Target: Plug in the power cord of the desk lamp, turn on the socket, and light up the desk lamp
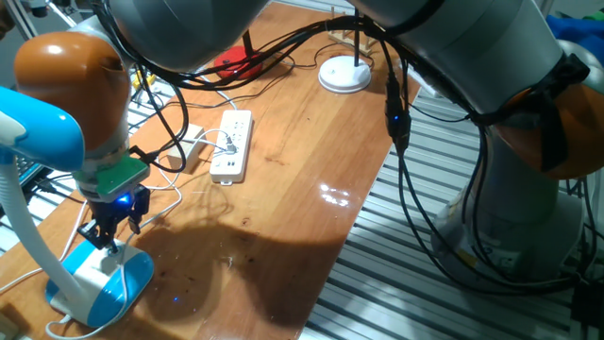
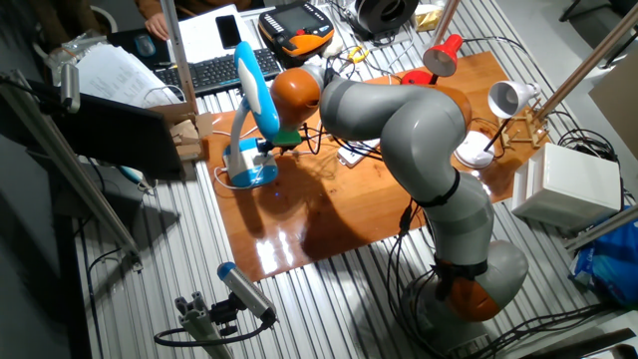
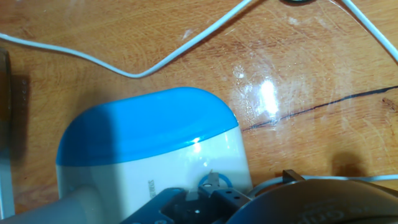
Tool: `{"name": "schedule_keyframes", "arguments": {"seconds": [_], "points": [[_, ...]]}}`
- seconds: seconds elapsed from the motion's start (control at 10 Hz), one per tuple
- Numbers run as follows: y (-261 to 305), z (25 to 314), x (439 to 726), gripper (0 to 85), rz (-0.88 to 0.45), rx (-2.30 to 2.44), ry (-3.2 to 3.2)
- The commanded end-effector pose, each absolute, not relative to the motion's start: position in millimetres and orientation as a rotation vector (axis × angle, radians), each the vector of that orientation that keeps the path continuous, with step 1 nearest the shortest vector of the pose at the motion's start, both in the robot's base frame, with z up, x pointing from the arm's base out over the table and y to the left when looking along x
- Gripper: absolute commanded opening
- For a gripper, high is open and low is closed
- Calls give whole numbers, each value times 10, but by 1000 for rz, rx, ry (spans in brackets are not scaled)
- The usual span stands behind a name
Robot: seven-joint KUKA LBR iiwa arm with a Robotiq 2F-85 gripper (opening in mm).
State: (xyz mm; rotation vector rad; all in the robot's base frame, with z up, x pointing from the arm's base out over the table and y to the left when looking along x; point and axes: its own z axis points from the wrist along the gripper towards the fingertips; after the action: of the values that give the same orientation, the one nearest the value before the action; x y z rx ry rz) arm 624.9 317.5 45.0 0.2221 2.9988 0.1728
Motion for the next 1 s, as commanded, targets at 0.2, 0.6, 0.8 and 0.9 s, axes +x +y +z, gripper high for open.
{"name": "schedule_keyframes", "arguments": {"seconds": [0.2,0.6,0.8,0.9], "points": [[3166,472,6258,510,169,219,3000],[3067,608,6334,510,164,189,3022],[3038,670,6318,510,161,184,3024],[2990,738,6312,510,160,165,3037]]}}
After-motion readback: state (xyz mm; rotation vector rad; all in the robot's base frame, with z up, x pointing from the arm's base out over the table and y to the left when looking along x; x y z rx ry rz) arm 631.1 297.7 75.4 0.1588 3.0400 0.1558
